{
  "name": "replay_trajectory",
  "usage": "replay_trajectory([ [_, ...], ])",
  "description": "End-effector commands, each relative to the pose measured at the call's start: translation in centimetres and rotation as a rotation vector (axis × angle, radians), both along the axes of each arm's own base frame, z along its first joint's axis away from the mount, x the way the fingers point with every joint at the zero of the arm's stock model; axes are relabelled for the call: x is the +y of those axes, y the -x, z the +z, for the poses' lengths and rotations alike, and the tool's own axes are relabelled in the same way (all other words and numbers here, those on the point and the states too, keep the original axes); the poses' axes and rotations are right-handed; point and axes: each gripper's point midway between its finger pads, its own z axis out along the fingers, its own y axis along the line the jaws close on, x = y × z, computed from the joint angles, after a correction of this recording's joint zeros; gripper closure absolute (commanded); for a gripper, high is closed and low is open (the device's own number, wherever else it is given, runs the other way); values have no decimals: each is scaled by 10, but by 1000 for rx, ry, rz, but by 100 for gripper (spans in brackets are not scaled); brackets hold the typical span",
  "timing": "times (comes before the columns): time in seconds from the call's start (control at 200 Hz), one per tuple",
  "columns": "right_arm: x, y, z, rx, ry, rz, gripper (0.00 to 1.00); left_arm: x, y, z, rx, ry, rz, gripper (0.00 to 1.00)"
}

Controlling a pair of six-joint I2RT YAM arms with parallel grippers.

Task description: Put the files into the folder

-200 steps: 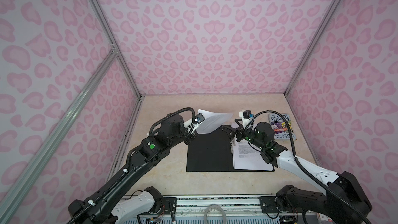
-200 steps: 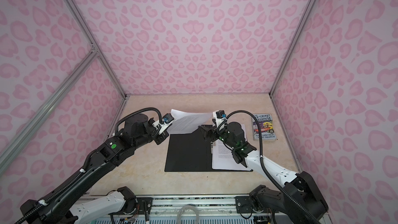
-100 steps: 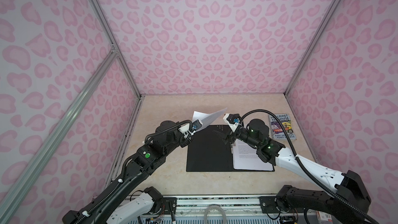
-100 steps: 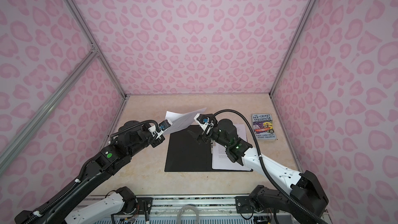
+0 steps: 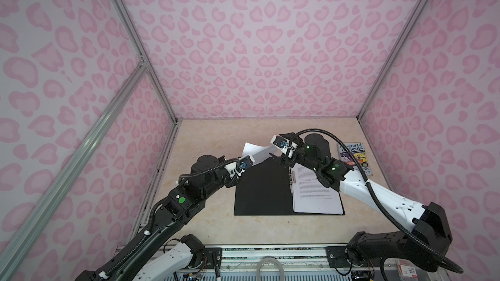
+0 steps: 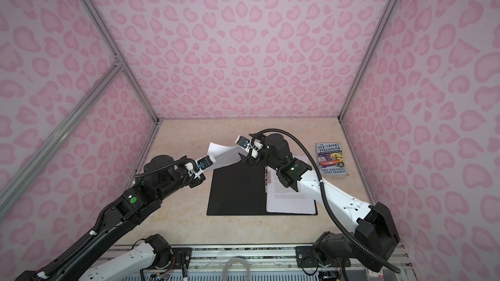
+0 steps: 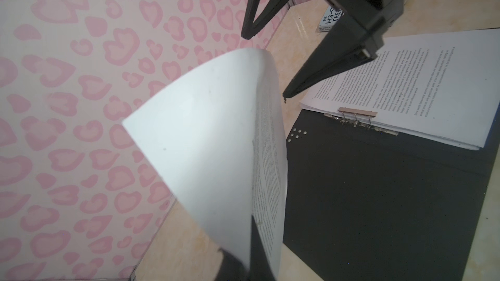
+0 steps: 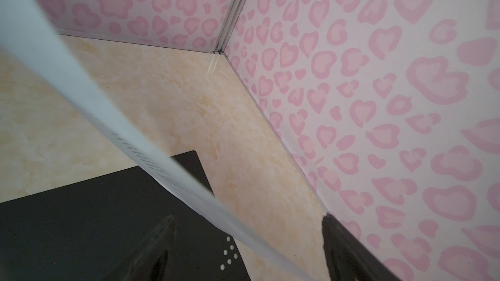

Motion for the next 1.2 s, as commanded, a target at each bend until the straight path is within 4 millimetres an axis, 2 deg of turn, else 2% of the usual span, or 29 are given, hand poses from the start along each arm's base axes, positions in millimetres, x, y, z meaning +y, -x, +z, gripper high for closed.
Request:
replay_trajectory([
  [0.0,3,3,-12,49,53,74,22,-3,0,9,-41,17,-21,96],
  [0.08,4,3,-13,73,50,111,27,-3,0,9,-46,13,-19,97],
  [0.275,8,15,-19,113,85,211,31,-3,0,8,-49,10,-23,96],
  [0.505,12,15,-21,126,105,242,36,-4,2,8,-52,13,-36,96],
  [0.865,16,14,-26,181,137,259,73,-4,2,8,-59,8,-40,96],
  [1.02,15,16,-27,180,128,255,83,-3,1,9,-60,12,-33,97],
  [1.105,16,19,-26,182,119,260,84,-2,0,9,-60,19,-29,96],
  [1.195,17,21,-26,190,107,255,94,-2,-1,9,-56,23,-26,97],
])
